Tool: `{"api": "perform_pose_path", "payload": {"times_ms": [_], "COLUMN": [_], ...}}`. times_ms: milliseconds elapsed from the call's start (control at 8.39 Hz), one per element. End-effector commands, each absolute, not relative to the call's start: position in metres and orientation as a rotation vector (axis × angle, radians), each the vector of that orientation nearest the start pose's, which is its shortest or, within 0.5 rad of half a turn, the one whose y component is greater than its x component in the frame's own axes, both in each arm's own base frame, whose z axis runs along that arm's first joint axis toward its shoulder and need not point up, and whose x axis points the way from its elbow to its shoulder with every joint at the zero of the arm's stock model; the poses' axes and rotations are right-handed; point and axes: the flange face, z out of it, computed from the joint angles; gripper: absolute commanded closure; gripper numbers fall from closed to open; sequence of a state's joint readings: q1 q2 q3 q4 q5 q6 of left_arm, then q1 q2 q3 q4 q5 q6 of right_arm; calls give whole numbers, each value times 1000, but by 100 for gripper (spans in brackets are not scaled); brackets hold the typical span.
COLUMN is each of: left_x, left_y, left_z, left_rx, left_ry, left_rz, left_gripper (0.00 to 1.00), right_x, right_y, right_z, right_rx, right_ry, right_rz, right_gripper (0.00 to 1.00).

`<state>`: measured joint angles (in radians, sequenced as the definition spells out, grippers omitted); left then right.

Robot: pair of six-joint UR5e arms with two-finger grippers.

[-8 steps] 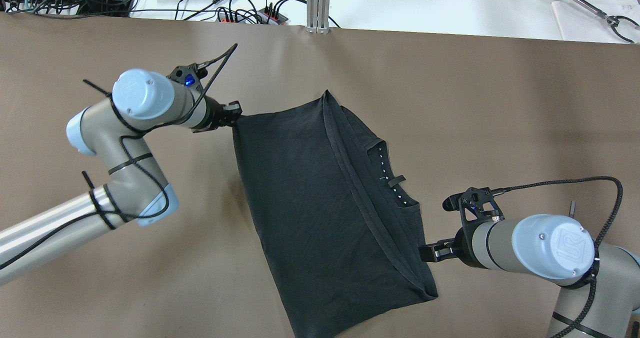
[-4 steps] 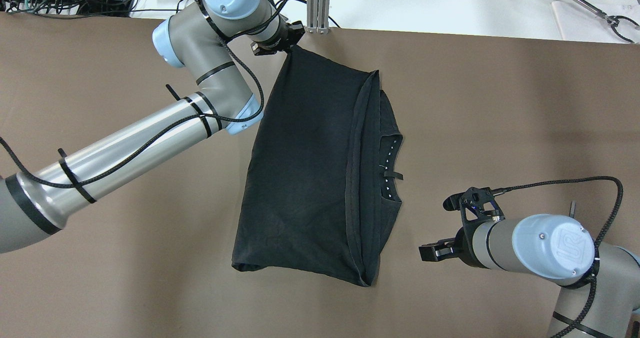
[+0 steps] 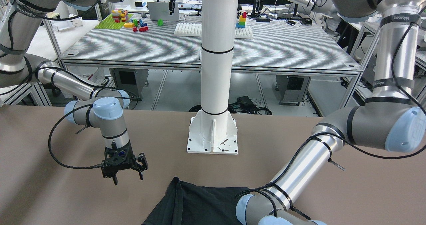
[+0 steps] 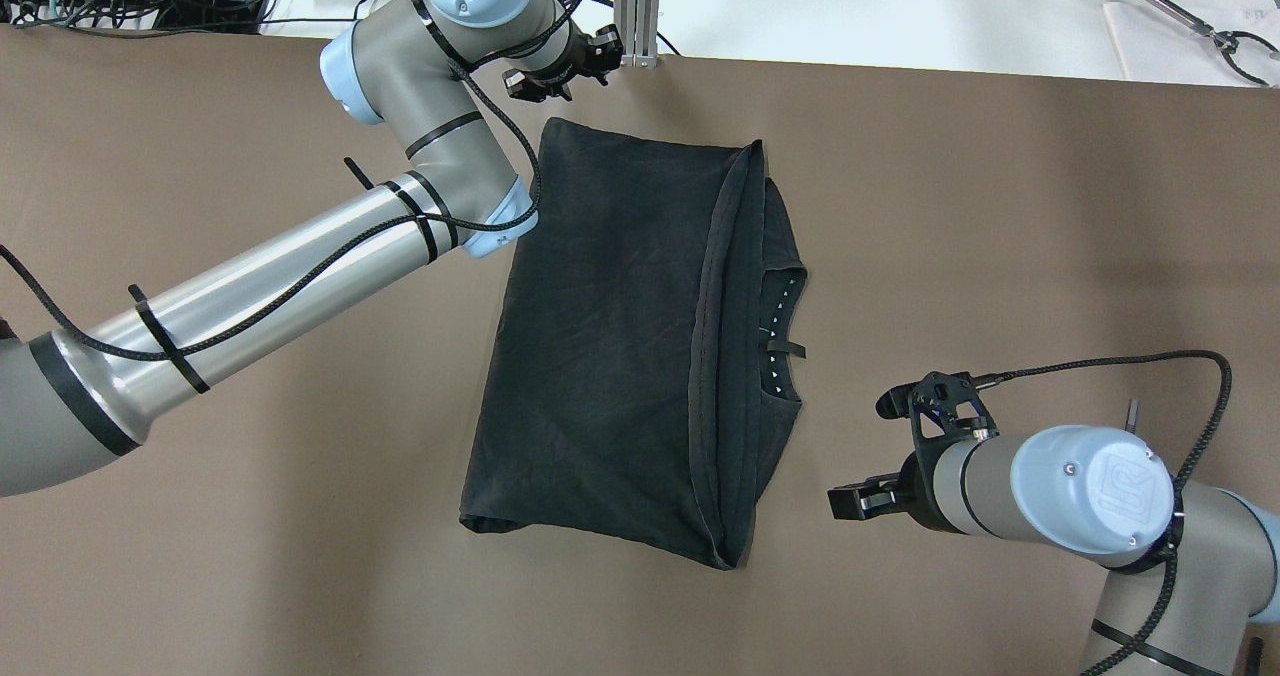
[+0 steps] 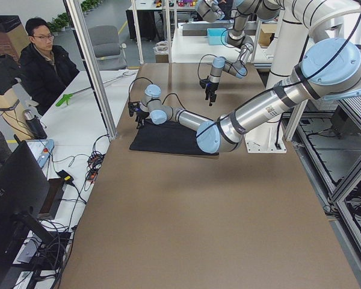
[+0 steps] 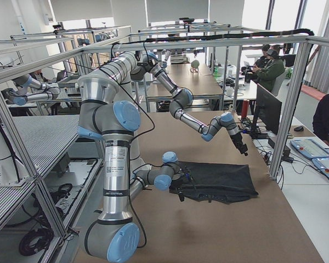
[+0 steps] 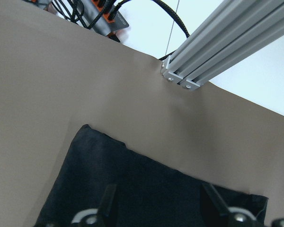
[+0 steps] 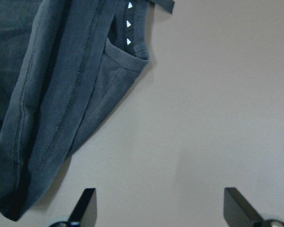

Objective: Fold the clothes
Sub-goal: 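Drag the grasped corner away from the robot with the left gripper to straighten the shirt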

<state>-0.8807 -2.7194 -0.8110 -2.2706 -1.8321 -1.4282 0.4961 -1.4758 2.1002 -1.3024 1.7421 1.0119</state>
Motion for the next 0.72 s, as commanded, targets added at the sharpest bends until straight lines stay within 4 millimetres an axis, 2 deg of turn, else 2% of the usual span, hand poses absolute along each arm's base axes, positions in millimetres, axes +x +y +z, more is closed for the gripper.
{"api": "perform_pose_path", "payload": {"times_ms": [0, 119, 238, 477, 596], "left_x": [463, 458, 454, 444, 436], "left_y": [-734, -731, -734, -731, -725], "left_z": [172, 169, 171, 197, 208], "left_rx": [349, 355, 356, 378, 389], "left_ry": [1078, 1088, 1084, 1062, 1061], "left_rz": [-503, -506, -509, -475, -467], "left_gripper": [6, 6, 6, 6, 6], "right_x": [-450, -472, -483, -525, -534], "right_y": [-353, -351, -350, -363, -366], "right_z": [276, 258, 249, 229, 231], "right_rx": [229, 226, 228, 267, 293], "right_ry": [-850, -844, -847, -826, -784], "right_rz": [-33, -43, -50, -92, -151], "right_gripper": [6, 8, 21, 33, 34]}}
